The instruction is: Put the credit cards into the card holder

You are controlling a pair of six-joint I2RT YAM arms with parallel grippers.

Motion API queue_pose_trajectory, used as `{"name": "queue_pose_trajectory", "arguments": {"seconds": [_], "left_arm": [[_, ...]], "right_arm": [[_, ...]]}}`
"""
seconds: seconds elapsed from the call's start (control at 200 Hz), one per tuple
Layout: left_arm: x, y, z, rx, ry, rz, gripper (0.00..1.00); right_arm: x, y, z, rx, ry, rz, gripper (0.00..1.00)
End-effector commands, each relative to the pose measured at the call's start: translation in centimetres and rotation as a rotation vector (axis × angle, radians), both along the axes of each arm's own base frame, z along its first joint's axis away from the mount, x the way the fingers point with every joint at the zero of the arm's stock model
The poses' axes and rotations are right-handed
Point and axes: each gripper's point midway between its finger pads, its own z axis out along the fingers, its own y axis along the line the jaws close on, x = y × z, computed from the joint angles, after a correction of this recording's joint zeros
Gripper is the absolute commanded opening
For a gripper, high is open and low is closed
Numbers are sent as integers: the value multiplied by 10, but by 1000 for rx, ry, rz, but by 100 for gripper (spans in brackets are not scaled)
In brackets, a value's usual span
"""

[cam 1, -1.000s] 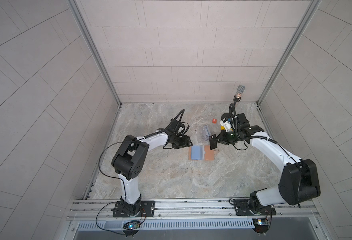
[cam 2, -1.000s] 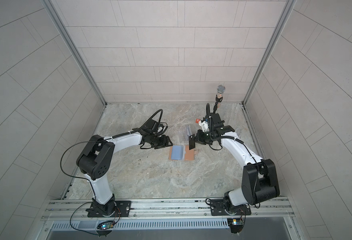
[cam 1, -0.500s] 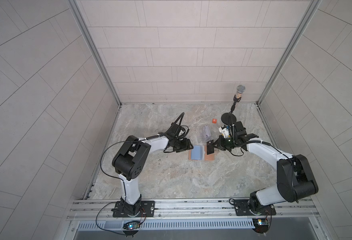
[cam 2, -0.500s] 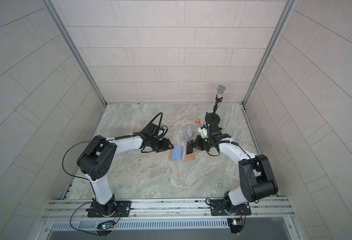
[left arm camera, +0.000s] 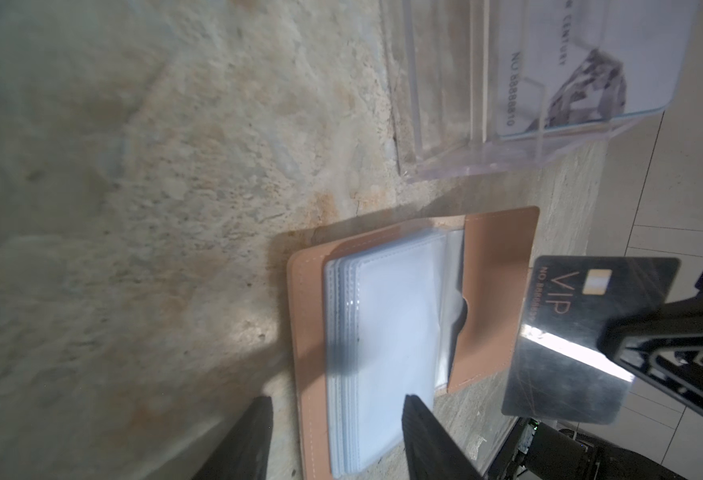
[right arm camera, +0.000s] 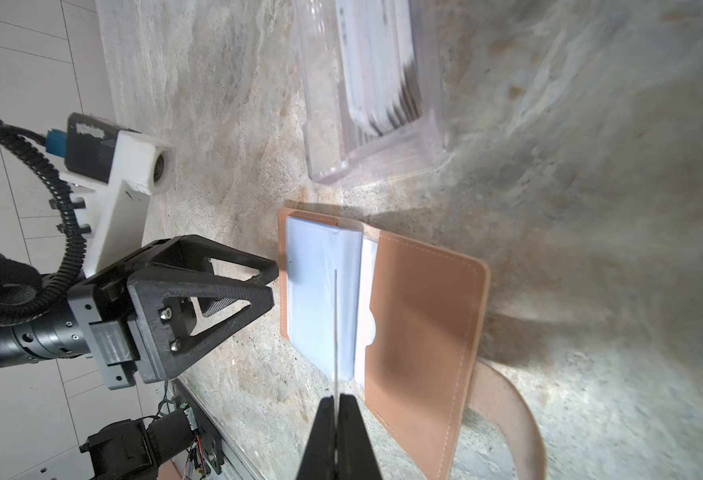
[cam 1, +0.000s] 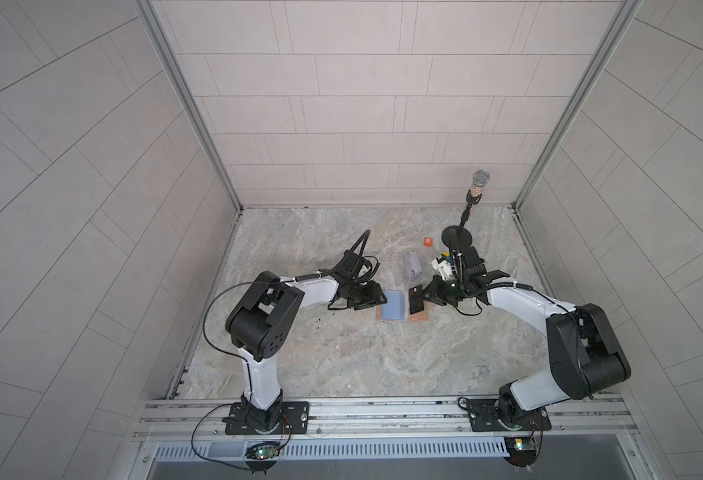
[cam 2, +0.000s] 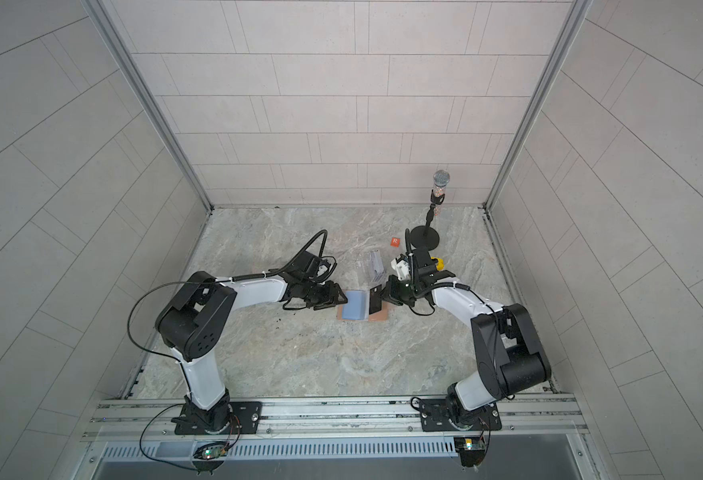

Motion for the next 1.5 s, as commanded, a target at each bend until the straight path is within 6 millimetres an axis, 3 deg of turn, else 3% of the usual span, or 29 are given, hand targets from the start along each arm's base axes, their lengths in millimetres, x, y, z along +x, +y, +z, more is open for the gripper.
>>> {"name": "queue_pose_trajectory", "arguments": {"seconds": [0.0, 0.33, 1.101, 1.491], "left_arm": [[-11, -1, -11, 8, 35, -13, 55], [-20, -1, -15, 6, 52, -16, 49], [-29, 4, -28, 34, 78, -16, 41], [-35, 9, -34, 51, 92, -16, 37]], "right_arm": [[0, 2, -12, 2, 10, -2, 0], [-1, 12, -25, 44, 24, 3, 0], [4, 27, -33, 112, 34, 8, 0], [0, 23, -43, 80, 48, 3, 0]]}}
